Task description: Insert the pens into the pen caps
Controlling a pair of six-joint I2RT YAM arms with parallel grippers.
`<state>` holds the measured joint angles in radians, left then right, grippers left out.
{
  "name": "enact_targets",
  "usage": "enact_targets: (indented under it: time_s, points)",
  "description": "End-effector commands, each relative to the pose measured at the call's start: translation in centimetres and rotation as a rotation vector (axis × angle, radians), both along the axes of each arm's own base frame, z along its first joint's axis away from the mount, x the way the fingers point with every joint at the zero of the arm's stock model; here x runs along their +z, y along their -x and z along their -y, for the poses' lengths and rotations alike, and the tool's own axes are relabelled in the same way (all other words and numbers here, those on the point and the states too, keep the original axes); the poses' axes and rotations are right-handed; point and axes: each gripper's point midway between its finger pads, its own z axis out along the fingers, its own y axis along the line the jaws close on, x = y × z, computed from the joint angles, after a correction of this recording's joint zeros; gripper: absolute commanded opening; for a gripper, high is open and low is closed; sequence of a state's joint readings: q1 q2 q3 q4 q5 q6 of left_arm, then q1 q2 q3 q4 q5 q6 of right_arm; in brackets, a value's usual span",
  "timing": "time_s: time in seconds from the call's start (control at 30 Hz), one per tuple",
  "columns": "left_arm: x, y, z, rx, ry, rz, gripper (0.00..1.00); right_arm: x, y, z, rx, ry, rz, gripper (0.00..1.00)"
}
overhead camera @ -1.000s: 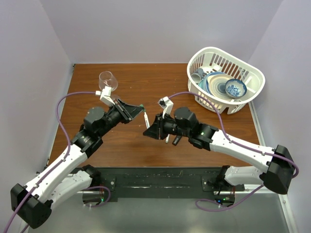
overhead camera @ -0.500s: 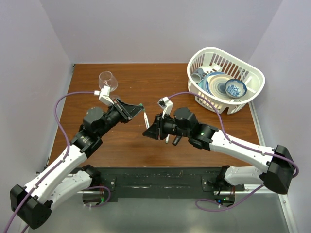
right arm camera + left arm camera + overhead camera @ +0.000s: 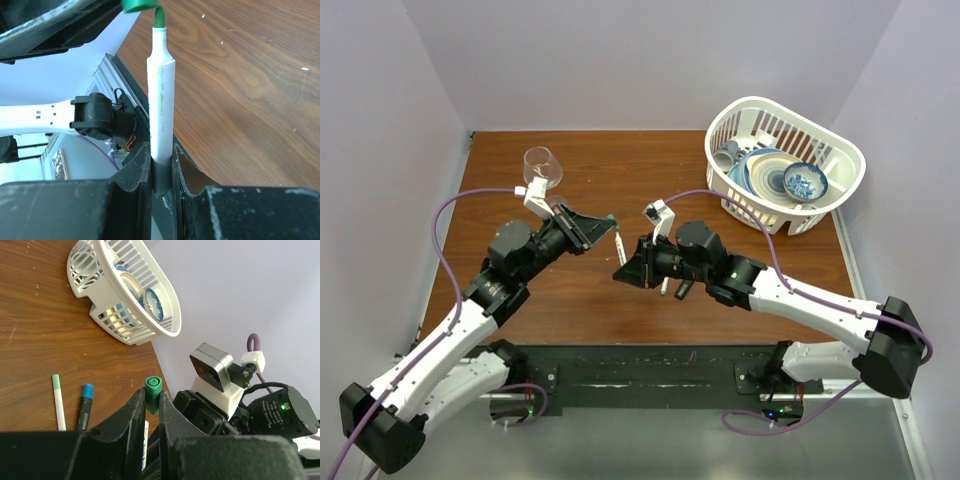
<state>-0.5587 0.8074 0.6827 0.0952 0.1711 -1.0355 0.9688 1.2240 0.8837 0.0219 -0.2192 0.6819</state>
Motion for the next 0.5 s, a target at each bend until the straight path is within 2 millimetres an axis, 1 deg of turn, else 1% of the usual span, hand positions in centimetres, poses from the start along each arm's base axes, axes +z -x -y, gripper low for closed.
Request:
enact_targets:
  time_s: [0.0,0.1,0.23,0.37,0.4,0.47]
  points:
    - [1.0,1.0,0.5,-0.056,0.014,0.060,0.00,2.1,-0.4,-0.5,-0.012,-0.053,0.039,0.00]
    - [0.5,0.9,0.3,-0.045,0.008,0.057,0.00,2.0,-0.5,-0.3,-0.019,-0.046,0.043,0.00]
    - [0.6,0.4,0.1,-0.021,-0.001,0.063,0.00,2.1,-0.3,-0.2,-0.017,-0.049,0.040,0.00]
    - [1.7,0.1,0.0,-0.005,0.006,0.084,0.00,2.0,-0.2,-0.3,-0.012,-0.049,0.033,0.00]
    - [2.4,-0.1,0.0,0.002,0.012,0.097,0.00,2.0,-0.1,-0.3,-0.010,-0.050,0.032,0.00]
    - [2.6,-0.4,0.0,0.009,-0.002,0.104,0.00,1.9,-0.1,-0.2,-0.009,-0.045,0.031,0.00]
